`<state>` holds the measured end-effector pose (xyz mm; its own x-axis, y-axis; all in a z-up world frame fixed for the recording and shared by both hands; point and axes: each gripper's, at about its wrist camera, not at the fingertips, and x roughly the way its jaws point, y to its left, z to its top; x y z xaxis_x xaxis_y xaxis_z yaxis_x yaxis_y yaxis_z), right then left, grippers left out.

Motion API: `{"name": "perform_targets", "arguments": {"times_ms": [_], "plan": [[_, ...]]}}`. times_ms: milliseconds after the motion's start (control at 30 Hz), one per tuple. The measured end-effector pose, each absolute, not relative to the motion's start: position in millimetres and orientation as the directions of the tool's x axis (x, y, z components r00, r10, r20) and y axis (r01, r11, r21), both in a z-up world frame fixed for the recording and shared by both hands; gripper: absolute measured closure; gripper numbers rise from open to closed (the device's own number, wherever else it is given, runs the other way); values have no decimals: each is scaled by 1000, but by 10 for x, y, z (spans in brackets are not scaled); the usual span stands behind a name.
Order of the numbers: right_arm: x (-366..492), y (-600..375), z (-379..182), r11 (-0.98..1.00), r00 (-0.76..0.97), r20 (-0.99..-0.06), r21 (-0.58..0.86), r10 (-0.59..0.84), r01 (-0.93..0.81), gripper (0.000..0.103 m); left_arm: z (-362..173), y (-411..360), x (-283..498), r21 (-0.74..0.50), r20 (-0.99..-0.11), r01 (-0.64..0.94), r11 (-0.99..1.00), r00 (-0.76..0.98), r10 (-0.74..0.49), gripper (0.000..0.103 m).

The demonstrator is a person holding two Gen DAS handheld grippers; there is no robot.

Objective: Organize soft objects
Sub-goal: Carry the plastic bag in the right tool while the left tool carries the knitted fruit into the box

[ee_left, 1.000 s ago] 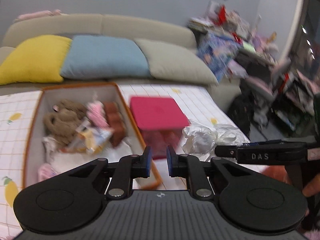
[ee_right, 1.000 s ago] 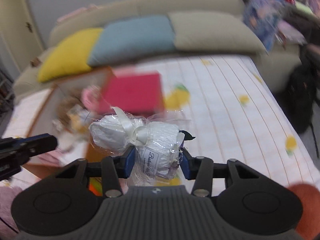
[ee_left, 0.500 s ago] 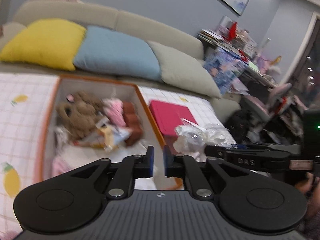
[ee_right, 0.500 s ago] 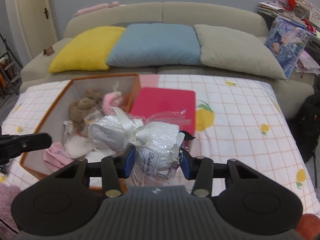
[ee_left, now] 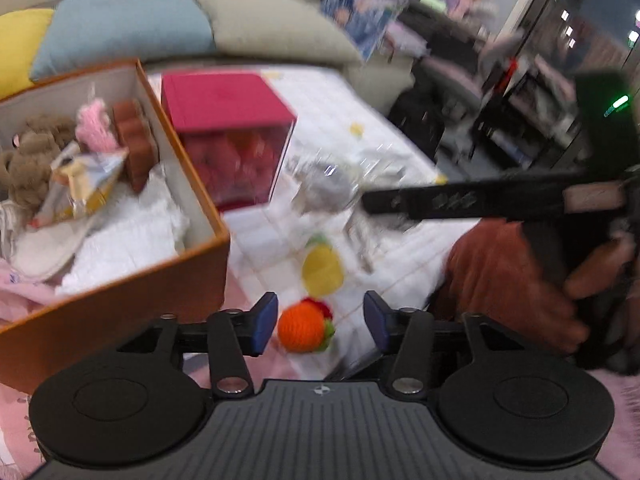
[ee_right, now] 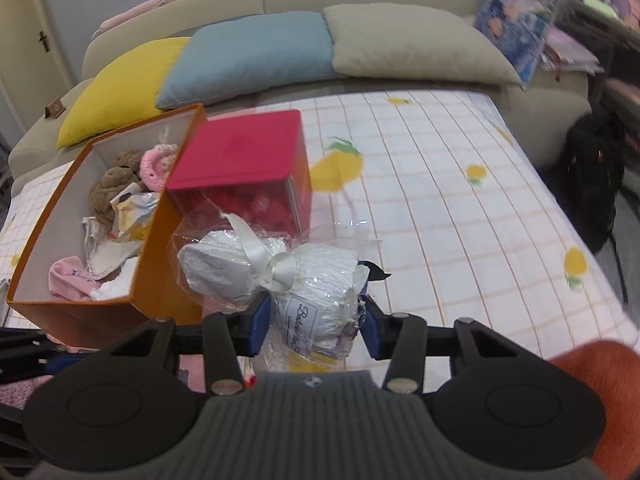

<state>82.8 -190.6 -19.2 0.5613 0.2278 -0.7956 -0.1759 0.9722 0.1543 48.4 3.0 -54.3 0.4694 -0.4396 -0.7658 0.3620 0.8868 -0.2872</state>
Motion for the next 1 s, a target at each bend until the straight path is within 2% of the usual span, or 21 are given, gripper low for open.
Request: {"name": "perform_targets", "arguments": {"times_ms": [167, 467, 533, 600, 700, 900, 1000], "plan": [[827, -2005, -378, 973, 509, -829, 191, 231, -130, 57, -866, -125, 625, -241, -825, 368, 898, 409, -389, 40], [891, -2082, -673, 967, 430, -867, 239, 253, -87, 57, -1194, -262, 790, -246, -850, 365, 898, 363, -381, 39], [899, -2080, -687, 965, 427, -866, 245, 259, -90, 57, -1245, -287, 827, -239, -860, 352, 905, 356, -366, 40], [903, -2076, -696, 964, 426, -866, 248, 264, -94, 57, -1296, -300, 834, -224, -868, 354, 908, 351, -351, 45], [900, -2083, -694, 963, 425, -864, 252, 270, -100, 57, -1291, -296, 817, -233, -865, 356, 905, 349, -361, 49], [902, -2056, -702, 965, 422, -868, 235, 261, -114, 57, -1217, -261, 803, -226, -855, 333, 915, 383, -350, 50], [878, -2065, -636, 966, 446, -857, 230, 257, -115, 57, -1037, -141, 760, -291, -822, 302, 908, 407, -399, 50]]}}
